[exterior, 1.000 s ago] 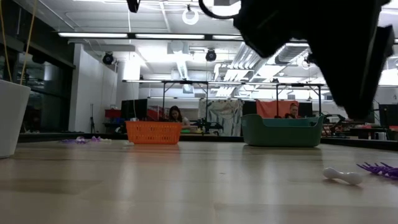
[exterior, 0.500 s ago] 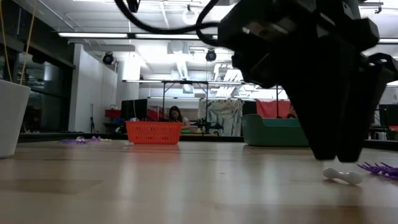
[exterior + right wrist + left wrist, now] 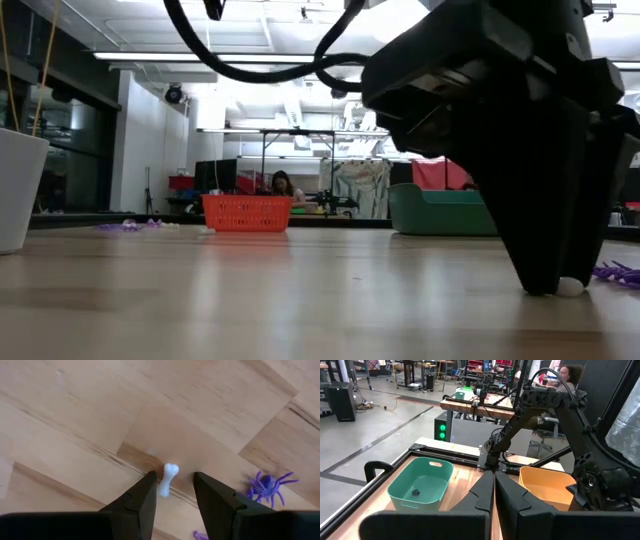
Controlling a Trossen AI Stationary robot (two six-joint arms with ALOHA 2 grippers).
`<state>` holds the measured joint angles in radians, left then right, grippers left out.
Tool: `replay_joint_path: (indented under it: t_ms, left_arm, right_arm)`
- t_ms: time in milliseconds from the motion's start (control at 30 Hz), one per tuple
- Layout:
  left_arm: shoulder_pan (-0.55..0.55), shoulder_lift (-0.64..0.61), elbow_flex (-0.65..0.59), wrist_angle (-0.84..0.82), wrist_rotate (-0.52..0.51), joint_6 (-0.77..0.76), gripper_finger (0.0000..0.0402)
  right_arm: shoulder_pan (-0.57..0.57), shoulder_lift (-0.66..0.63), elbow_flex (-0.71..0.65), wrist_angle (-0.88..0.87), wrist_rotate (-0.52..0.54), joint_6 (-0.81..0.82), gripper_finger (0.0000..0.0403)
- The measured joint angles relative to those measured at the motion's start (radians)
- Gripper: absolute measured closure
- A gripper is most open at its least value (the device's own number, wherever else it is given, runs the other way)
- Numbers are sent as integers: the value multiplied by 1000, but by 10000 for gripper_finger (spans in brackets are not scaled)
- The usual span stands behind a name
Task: Sort Halloween decoration
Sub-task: Put the white bone toy into the yellow bin
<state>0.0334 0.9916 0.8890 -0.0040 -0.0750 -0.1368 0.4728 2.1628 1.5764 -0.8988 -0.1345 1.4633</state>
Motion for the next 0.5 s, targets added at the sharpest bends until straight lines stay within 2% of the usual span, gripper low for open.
replay_joint_path:
  t_ms: [100,233,400,500]
  left_arm:
    - [0,0,0,0,0,0,396]
    - [0,0,0,0,-1,0,396]
    - [0,0,0,1,-24,1,396]
    - [0,0,0,1,-24,1,396]
  right_arm:
    - [0,0,0,-19,11,-6,317]
    - [0,0,0,-41,29,-64,387]
    - [0,-4,0,-67,45,-191,381]
    - [-2,-21,-4,-134,114,-289,391]
